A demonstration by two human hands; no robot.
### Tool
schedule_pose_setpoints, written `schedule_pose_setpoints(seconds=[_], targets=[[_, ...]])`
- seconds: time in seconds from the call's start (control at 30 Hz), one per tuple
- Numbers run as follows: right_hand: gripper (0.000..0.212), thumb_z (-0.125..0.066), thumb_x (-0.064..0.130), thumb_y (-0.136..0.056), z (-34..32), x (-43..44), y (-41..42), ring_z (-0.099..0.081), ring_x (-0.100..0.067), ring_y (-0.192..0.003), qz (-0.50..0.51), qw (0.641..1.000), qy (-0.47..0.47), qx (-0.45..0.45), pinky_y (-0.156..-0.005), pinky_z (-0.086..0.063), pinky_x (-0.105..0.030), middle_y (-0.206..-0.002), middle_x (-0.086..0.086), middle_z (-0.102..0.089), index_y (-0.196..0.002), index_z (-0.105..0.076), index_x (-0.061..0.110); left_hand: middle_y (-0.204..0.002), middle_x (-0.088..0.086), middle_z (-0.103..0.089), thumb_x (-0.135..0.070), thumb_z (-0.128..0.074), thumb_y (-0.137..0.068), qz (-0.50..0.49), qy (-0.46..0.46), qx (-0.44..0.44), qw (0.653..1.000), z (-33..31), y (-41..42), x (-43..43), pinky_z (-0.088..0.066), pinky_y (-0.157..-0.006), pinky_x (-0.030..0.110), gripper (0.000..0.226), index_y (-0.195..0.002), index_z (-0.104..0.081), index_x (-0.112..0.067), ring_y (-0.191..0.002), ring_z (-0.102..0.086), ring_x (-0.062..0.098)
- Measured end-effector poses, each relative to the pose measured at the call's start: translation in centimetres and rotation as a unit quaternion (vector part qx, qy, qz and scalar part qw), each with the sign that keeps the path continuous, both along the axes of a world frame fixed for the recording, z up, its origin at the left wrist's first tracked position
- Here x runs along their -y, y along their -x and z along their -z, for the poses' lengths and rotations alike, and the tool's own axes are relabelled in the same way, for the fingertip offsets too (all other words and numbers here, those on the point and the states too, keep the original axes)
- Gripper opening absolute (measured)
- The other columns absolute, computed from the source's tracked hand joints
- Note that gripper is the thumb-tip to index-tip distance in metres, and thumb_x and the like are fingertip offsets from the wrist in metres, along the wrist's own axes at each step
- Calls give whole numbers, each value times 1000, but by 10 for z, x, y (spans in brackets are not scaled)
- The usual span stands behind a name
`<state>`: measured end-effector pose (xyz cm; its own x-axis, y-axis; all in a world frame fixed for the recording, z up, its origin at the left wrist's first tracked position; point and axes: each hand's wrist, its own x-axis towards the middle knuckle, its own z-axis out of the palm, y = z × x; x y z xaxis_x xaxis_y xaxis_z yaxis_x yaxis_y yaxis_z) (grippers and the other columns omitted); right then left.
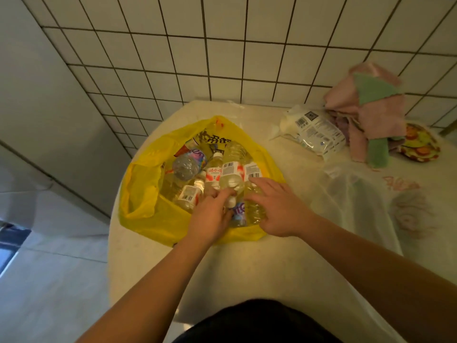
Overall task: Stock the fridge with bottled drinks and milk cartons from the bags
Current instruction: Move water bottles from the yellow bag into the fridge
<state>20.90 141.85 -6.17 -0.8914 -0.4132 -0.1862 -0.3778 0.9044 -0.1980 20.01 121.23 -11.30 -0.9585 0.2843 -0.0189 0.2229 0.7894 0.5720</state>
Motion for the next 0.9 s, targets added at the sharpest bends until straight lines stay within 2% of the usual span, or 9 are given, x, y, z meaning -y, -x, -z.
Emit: schedule_pose_setpoints(seconds=[0.07,0.13,0.27,0.33,0.43,0.57,0.73,0.83,0.9], targets=[[83,-52,48,-67,3,10,-7,-10,-23,-148,66,998,12,3,-116,-24,-45,-162,0,-9,-146,-35,29,-116,5,-58,-24,-64,-84,28,11,-21,999,1,1,2,-49,-89,47,51,-130,-47,-40,-98,-60,29],[84,-54,52,-73,9,23,-13,-19,-28,-143,148,988,41,-10,-113,-29,-43,-161,-5,-11,-148,-30,24,-113,6,-63,-21,-63,-84,49,14,-36,998,1,3,3,-49,-87,45,52,-132,-50,-37,-98,-61,30],[84,-65,46,-79,13,43,-15,-37,-33,-127,290,955,67,-2,-101,-38,-41,-144,-10,-31,-148,-21,27,-111,5,-65,-20,-59,-84,68,1,-51,996,4,7,7,-48,-85,44,49,-127,-47,-39,-101,-60,30],[92,-67,48,-78,12,50,-11,-40,-33,-124,329,942,69,9,-99,-39,-42,-138,-12,-34,-151,-14,26,-107,4,-65,-19,-57,-87,64,-12,-51,997,6,9,8,-47,-79,41,44,-125,-47,-39,-96,-60,30],[110,-69,52,-77,11,59,-6,-40,-36,-126,350,935,36,38,-101,-40,-44,-141,-17,-32,-154,3,20,-101,5,-62,-19,-55,-93,51,-40,-60,996,5,10,7,-40,-74,35,33,-122,-53,-35,-92,-57,28],[123,-74,50,-76,15,64,-2,-47,-38,-123,372,925,38,66,-98,-42,-43,-143,-21,-30,-152,15,13,-103,8,-63,-15,-56,-94,31,-90,-89,991,-1,14,6,-47,-74,38,32,-117,-50,-37,-94,-56,27],[105,-66,41,-81,11,51,5,-48,-37,-125,410,884,201,104,-99,-44,-43,-146,-17,-34,-154,6,22,-115,2,-65,-20,-55,-98,8,-114,-145,983,-21,28,4,-44,-75,32,29,-126,-55,-28,-96,-54,19],[90,-57,51,-74,5,37,6,-52,-32,-120,411,863,272,108,-100,-44,-44,-140,-9,-47,-151,-14,32,-105,3,-64,-25,-55,-98,-9,-109,-149,983,-31,31,1,-42,-68,34,29,-127,-53,-27,-89,-53,20],[81,-53,48,-71,1,25,4,-55,-27,-116,410,841,335,109,-99,-45,-41,-135,-3,-53,-147,-29,34,-103,4,-64,-27,-54,-99,-19,-110,-146,983,-31,29,0,-44,-67,35,28,-127,-50,-28,-88,-54,22]])
